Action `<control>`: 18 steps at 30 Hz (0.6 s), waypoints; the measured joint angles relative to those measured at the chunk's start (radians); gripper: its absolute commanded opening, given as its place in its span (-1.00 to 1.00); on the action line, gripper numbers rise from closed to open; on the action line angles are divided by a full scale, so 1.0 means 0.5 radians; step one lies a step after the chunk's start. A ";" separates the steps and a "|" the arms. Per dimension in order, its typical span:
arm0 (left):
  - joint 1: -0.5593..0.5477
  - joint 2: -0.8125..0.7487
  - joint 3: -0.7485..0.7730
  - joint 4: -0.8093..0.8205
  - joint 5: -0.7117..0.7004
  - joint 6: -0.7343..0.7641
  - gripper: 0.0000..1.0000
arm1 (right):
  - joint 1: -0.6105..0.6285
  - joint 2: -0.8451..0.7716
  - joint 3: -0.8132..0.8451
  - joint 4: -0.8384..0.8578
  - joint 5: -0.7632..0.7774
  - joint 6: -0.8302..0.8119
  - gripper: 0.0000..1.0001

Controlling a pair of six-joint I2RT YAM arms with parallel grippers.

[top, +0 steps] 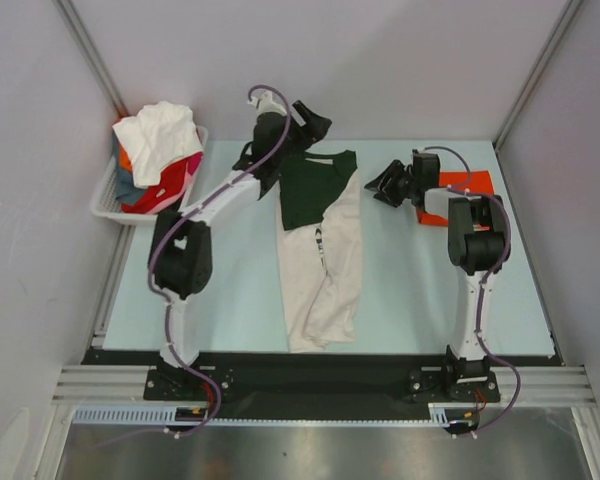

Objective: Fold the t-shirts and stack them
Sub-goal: Fold the tshirt

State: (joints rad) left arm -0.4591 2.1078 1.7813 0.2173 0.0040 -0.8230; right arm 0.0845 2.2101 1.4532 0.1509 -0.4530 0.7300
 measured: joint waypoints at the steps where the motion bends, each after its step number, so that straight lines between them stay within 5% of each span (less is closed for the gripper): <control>1: 0.021 -0.120 -0.117 -0.020 0.014 0.031 0.73 | 0.000 0.086 0.080 -0.004 -0.029 0.005 0.09; 5: 0.111 -0.522 -0.607 -0.063 0.066 0.127 0.73 | 0.005 0.330 0.410 0.007 -0.146 0.043 0.09; 10: 0.213 -0.620 -0.980 -0.122 0.163 0.178 0.67 | 0.016 0.532 0.717 -0.039 -0.194 0.058 -0.05; 13: 0.243 -0.575 -1.116 -0.211 0.210 0.197 0.65 | 0.024 0.657 0.916 -0.098 -0.200 0.060 -0.33; 14: 0.246 -0.551 -1.134 -0.233 0.220 0.201 0.64 | 0.024 0.691 0.959 -0.108 -0.201 0.069 -0.61; 17: 0.249 -0.487 -1.144 -0.252 0.231 0.220 0.64 | 0.018 0.763 1.047 -0.157 -0.191 0.096 -1.00; 18: 0.249 -0.470 -1.143 -0.251 0.230 0.232 0.63 | 0.012 0.779 1.077 -0.172 -0.186 0.112 -1.00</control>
State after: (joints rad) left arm -0.3347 1.8729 1.2098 0.0917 0.1192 -0.7071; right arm 0.0906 2.5996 1.9915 0.0647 -0.5461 0.7860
